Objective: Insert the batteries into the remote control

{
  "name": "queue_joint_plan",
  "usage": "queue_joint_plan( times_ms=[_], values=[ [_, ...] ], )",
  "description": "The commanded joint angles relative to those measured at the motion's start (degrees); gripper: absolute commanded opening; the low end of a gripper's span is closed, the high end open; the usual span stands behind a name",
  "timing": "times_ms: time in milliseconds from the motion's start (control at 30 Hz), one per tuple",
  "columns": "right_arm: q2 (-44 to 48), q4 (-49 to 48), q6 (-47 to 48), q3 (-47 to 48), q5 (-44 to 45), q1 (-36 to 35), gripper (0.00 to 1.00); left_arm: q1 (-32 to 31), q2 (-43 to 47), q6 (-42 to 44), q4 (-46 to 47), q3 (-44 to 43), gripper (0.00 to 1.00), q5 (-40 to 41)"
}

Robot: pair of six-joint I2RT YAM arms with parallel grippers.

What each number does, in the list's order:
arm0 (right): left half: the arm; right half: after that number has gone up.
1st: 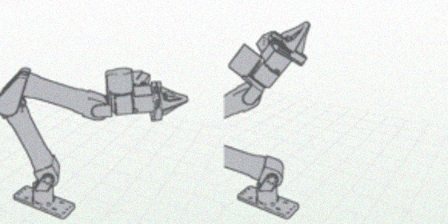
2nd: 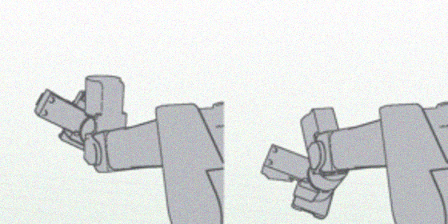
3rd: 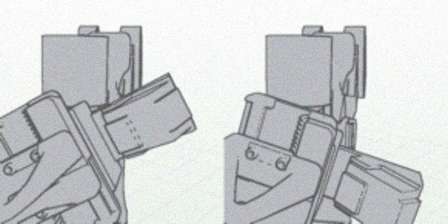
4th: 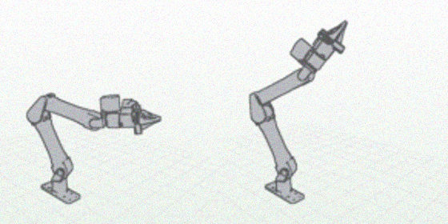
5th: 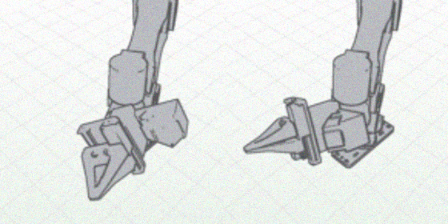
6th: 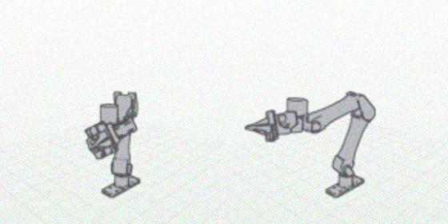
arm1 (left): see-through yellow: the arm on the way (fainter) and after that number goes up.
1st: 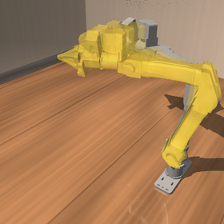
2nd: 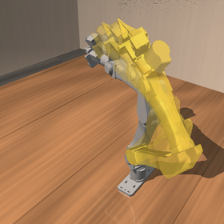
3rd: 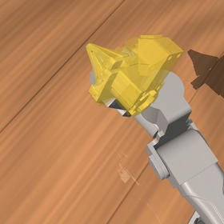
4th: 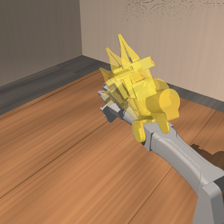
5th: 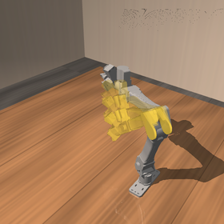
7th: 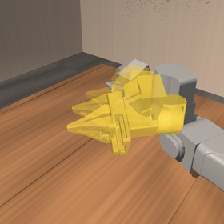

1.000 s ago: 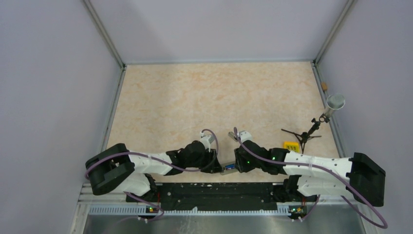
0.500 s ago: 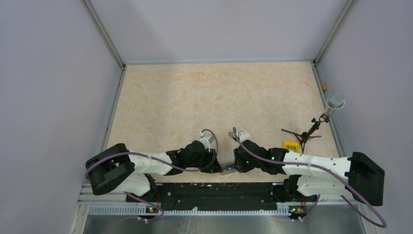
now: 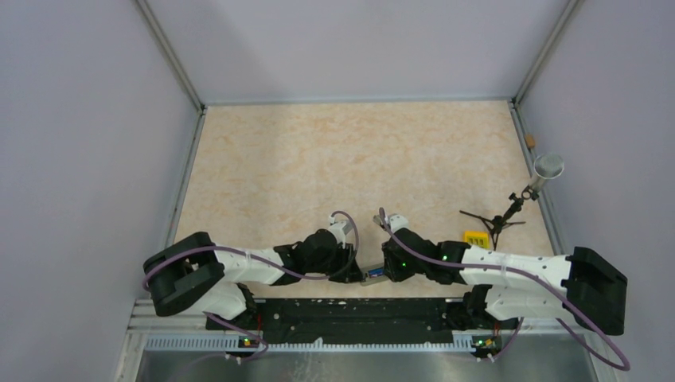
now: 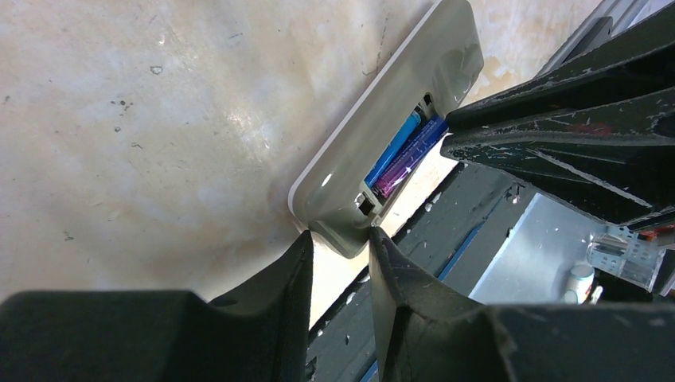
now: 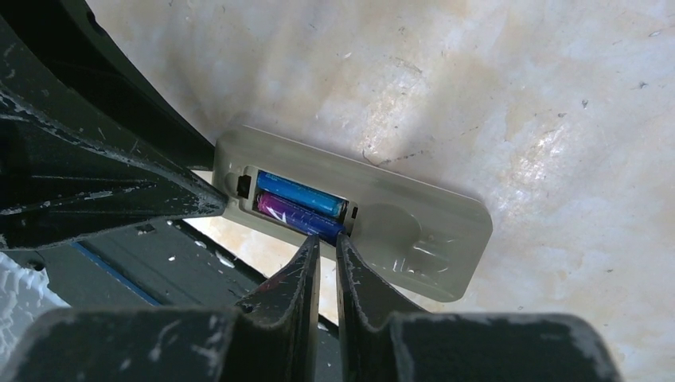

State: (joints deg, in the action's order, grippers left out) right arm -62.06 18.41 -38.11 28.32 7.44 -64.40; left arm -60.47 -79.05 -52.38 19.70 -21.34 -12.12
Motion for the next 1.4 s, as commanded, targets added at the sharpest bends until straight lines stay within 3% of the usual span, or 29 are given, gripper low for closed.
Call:
queue_joint_plan(
  times_ms=[0, 633, 1367],
  values=[
    [-0.77, -2.28, 0.5, 2.91, -1.76, 0.03, 0.11, -0.14, -0.76, 0.33, 2.15, -1.82, 0.32, -0.01],
    [-6.46, -0.34, 3.76, 4.58, -4.53, -0.12, 0.06, -0.13, -2.19, 0.44, 2.18, -2.64, 0.32, -0.27],
    [-20.16, 9.24, 4.62, 13.67, 5.0, -3.18, 0.01, -0.1, -2.22, 2.19, 1.15, -3.21, 0.32, 0.03]
  ],
)
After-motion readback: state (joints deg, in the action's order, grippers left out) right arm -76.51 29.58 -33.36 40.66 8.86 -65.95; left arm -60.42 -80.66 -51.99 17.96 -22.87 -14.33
